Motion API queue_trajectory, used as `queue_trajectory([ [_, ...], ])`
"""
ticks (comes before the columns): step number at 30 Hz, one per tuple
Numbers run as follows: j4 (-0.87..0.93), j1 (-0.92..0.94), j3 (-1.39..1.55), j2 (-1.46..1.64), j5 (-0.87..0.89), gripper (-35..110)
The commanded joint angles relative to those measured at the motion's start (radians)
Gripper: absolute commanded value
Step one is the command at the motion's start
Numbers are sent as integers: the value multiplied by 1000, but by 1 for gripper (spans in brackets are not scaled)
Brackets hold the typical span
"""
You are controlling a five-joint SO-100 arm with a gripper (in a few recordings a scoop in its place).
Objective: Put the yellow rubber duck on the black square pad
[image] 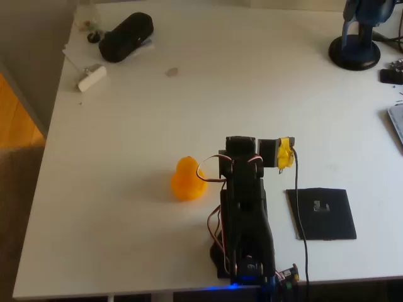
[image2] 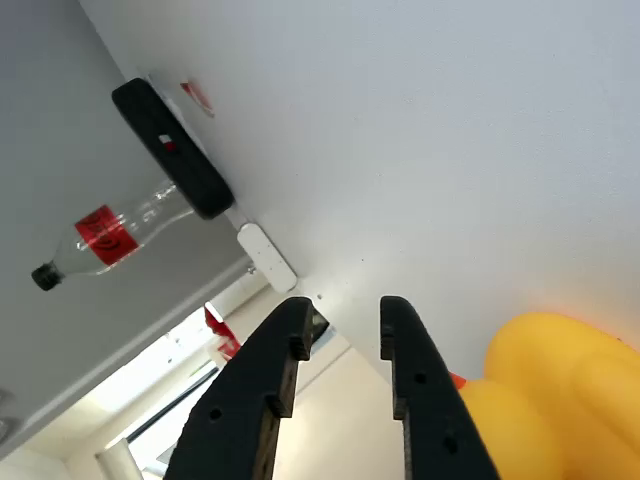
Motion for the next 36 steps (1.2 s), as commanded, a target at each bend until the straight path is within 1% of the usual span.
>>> queue_trajectory([
  [1,2,3,6,11,-11,8],
  [36,-11,12,-12,12,-12,8],
])
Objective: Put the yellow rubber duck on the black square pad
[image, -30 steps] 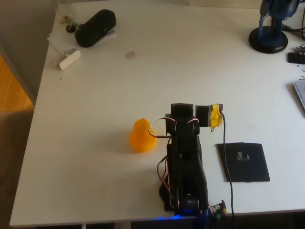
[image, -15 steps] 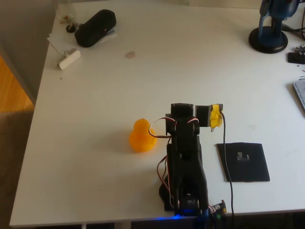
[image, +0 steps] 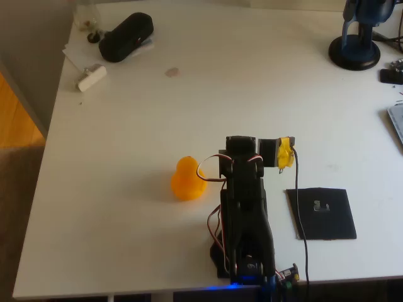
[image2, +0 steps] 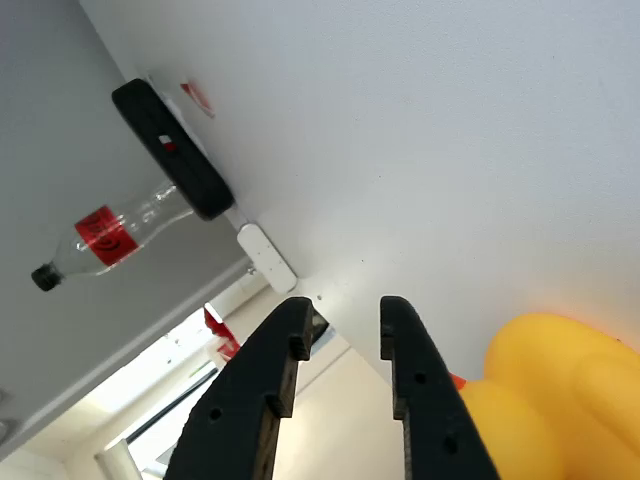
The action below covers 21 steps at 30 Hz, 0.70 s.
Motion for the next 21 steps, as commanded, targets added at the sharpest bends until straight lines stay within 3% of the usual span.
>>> queue_trajectory([
  [1,-11,9,-14,12,-11,8],
  [21,-3,9,-439,-5,-14,8],
])
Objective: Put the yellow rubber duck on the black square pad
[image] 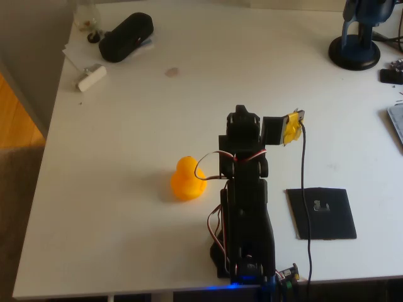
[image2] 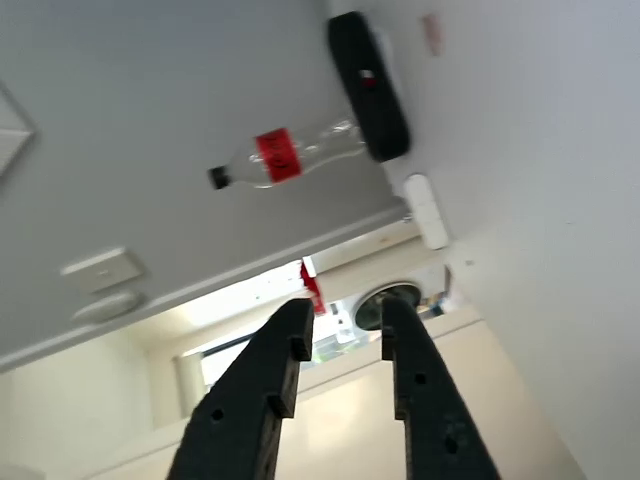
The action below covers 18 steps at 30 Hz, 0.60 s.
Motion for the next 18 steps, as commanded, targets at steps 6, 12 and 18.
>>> queue_trajectory([
  [6,2,9,-118,-8,-15,8],
  [12,2,6,-219,-202,-17,8],
  [18,2,0,-397,-446,-43,8],
])
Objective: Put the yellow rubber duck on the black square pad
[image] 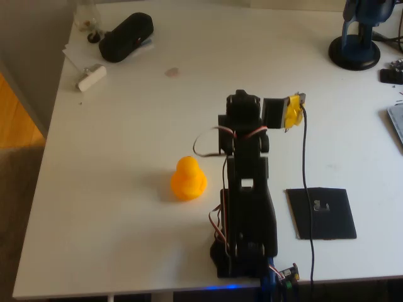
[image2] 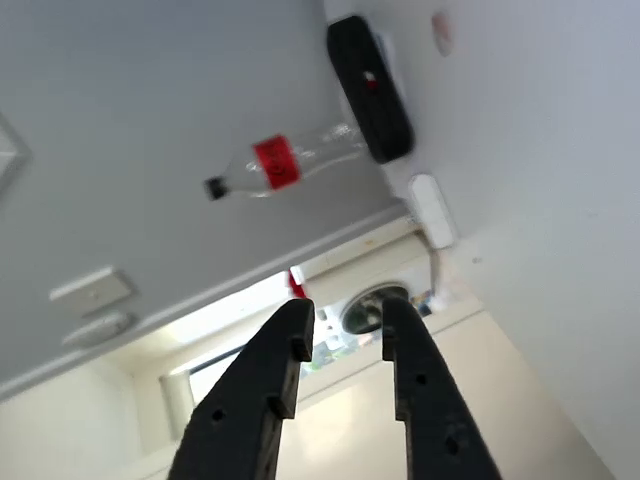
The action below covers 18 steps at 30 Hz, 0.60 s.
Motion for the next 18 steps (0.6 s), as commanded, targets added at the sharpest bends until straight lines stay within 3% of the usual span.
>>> queue_trajectory([
  [1,2,3,-129,-78,-71,8],
  [12,77,-9,-166,-175,-482,8],
  [18,262,-235,-170,-175,-560,8],
])
